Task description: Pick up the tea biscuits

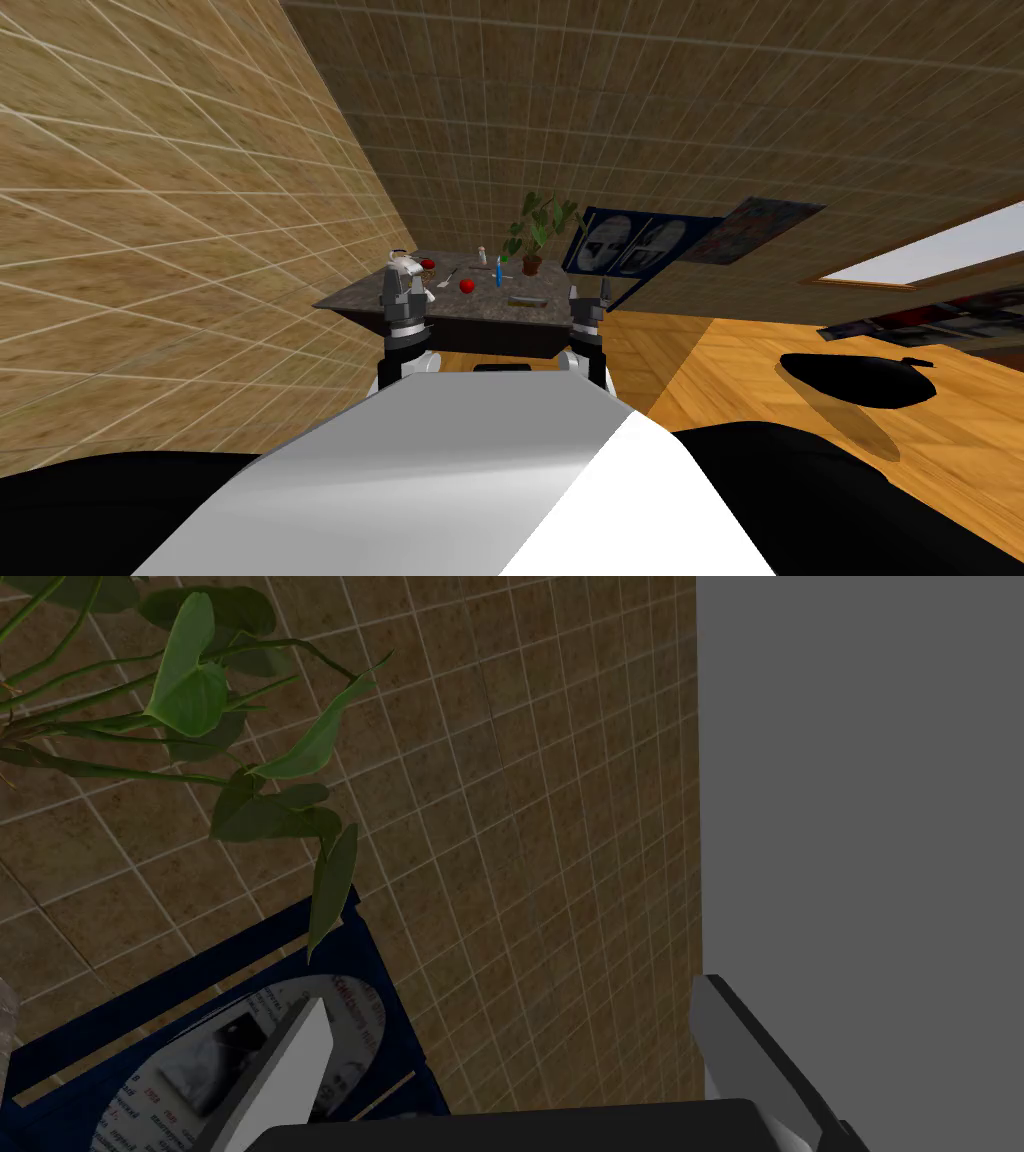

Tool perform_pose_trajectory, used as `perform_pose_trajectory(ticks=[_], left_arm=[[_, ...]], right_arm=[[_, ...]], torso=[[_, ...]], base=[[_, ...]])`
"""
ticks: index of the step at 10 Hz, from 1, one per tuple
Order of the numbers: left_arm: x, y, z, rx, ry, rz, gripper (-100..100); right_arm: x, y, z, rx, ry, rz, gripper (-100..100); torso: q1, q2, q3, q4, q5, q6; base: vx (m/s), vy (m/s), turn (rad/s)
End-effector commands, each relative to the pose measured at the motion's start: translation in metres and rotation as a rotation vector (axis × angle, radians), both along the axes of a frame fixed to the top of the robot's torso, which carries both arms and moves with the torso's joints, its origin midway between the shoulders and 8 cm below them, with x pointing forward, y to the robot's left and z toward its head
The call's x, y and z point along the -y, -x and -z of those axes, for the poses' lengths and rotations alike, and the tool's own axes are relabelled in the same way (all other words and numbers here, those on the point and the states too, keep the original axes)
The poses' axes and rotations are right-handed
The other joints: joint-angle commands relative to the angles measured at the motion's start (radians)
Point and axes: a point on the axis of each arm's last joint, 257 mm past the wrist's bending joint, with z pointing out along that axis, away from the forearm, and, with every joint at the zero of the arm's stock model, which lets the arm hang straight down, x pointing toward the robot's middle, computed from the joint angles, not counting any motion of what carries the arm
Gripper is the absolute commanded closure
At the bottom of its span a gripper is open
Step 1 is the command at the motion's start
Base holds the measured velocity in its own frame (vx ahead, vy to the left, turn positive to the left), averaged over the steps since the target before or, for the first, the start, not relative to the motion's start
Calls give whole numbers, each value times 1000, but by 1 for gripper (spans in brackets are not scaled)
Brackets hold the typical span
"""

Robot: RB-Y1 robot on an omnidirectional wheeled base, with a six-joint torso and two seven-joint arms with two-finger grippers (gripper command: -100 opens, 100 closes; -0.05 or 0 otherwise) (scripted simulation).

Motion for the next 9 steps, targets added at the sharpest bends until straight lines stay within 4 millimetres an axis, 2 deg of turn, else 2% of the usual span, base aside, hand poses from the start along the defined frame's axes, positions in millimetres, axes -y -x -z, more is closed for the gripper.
perform_pose_trajectory(ticks=[1, 5, 6, 7, 8, 9], left_arm=[[0, 0, 0, 0, 0, 0, 0], [0, 0, 0, 0, 0, 0, 0], [0, 0, 0, 0, 0, 0, 0], [0, 0, 0, 0, 0, 0, 0], [0, 0, 0, 0, 0, 0, 0], [0, 0, 0, 0, 0, 0, 0]], right_arm=[[-8, -3, -5, 10, 31, -24, -100], [-48, -12, -27, 64, 154, -131, -100], [-49, -12, -27, 61, 170, -139, -100], [-62, -15, -32, 77, 204, -170, -100], [-64, -15, -31, 75, 217, -176, -100], [-78, -17, -35, 91, 255, -209, -100]], torso=[[0, 0, 0, 0, 0, 0], [4, -2, -1, 0, 1, 0], [5, -2, -1, 0, 1, -1], [4, -1, -1, 0, 1, 0], [4, -1, -1, 0, 1, 0], [3, 0, 0, 0, 1, 0]], base=[[9, 19, 60], [22, 59, 118], [9, 55, 36], [11, 59, 91], [5, 41, 54], [-2, 47, 130]])
